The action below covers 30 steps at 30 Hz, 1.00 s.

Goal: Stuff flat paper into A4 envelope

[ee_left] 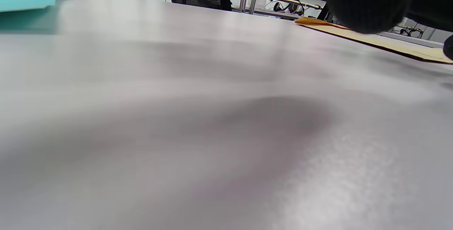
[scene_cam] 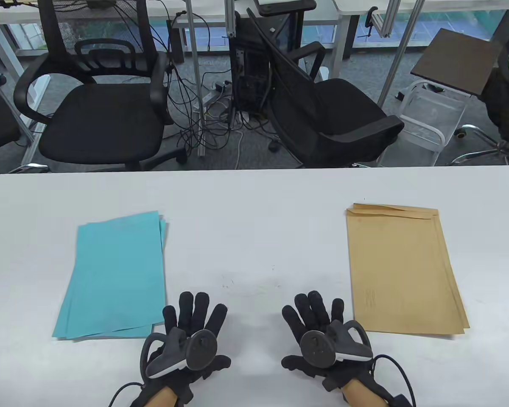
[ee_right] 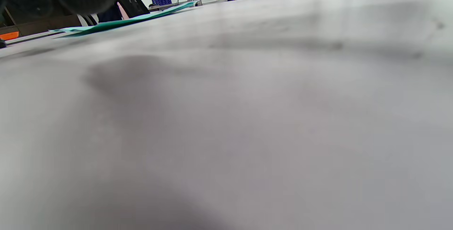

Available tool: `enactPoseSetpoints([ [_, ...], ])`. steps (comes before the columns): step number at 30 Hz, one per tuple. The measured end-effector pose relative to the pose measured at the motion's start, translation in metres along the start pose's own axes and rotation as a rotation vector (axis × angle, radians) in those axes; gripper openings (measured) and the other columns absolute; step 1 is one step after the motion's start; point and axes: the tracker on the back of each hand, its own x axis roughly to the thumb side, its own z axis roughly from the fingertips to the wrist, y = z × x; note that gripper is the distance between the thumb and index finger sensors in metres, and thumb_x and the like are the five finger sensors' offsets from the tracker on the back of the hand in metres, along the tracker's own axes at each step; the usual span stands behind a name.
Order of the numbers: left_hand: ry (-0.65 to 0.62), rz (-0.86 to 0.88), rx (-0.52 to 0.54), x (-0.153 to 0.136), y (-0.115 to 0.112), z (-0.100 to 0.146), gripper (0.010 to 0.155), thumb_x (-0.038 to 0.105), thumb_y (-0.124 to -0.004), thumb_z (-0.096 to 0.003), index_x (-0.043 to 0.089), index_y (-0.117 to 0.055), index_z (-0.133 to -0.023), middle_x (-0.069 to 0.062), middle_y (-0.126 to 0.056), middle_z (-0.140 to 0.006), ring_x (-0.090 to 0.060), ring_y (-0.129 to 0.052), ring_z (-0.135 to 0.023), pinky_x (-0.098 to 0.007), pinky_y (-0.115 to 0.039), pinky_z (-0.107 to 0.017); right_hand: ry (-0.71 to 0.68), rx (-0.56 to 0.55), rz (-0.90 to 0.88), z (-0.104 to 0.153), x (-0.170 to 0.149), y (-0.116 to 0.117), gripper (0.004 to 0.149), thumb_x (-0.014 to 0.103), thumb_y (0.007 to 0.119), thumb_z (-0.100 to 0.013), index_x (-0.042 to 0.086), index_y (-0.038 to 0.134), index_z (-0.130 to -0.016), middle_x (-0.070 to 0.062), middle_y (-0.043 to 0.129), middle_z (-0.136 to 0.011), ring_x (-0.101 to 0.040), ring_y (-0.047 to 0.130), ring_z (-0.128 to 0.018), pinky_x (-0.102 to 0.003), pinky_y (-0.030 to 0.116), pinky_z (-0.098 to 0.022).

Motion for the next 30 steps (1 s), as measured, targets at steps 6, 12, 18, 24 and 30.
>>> enactPoseSetpoints([
  [6,0.002,-0.015,0.001,0.0016,-0.0004,0.0002,0.103,0.069,-0.073,-0.0404,0.029,-0.012,-0.113,-0.016,0.007,-0.115,-0.05,0.009,-0.103,-0.076,-0.011,-0.07,0.001,0.002,0.009,0.0005,0.0007,-0.0004,0.104,0.063,0.063,-0.056,0.014,-0.014,-0.106,-0.024,-0.022,-0.102,-0.051,-0.025,-0.088,-0.077,-0.011,-0.047],
  [12,0.0,-0.007,0.006,0.0011,-0.0012,-0.0002,0.103,0.069,-0.073,-0.0403,0.029,-0.012,-0.113,-0.016,0.007,-0.115,-0.05,0.009,-0.103,-0.076,-0.012,-0.07,-0.002,0.014,0.004,-0.0018,-0.0003,0.003,0.104,0.063,0.063,-0.056,0.013,-0.014,-0.106,-0.025,-0.021,-0.103,-0.051,-0.024,-0.089,-0.077,-0.011,-0.047],
  [18,-0.002,-0.001,0.006,0.0012,-0.0014,-0.0001,0.103,0.069,-0.073,-0.0405,0.029,-0.012,-0.113,-0.016,0.007,-0.115,-0.05,0.009,-0.103,-0.075,-0.011,-0.07,0.006,0.016,0.011,-0.0014,-0.001,0.0031,0.104,0.063,0.063,-0.056,0.013,-0.014,-0.106,-0.025,-0.021,-0.103,-0.051,-0.024,-0.089,-0.077,-0.011,-0.047],
  [24,-0.002,-0.008,0.017,0.0012,-0.0011,0.0003,0.103,0.069,-0.073,-0.0404,0.029,-0.012,-0.113,-0.016,0.007,-0.115,-0.049,0.009,-0.103,-0.075,-0.012,-0.07,0.015,-0.004,0.022,-0.0005,-0.0012,0.0013,0.104,0.063,0.063,-0.056,0.014,-0.013,-0.106,-0.025,-0.02,-0.103,-0.051,-0.024,-0.089,-0.077,-0.011,-0.047],
  [30,-0.003,-0.009,0.016,0.0016,-0.0015,0.0004,0.103,0.069,-0.073,-0.0403,0.029,-0.012,-0.113,-0.016,0.007,-0.115,-0.049,0.009,-0.103,-0.075,-0.012,-0.07,0.016,-0.006,0.026,-0.0003,-0.0006,0.0011,0.104,0.063,0.063,-0.056,0.013,-0.013,-0.106,-0.025,-0.02,-0.103,-0.051,-0.024,-0.089,-0.077,-0.011,-0.047],
])
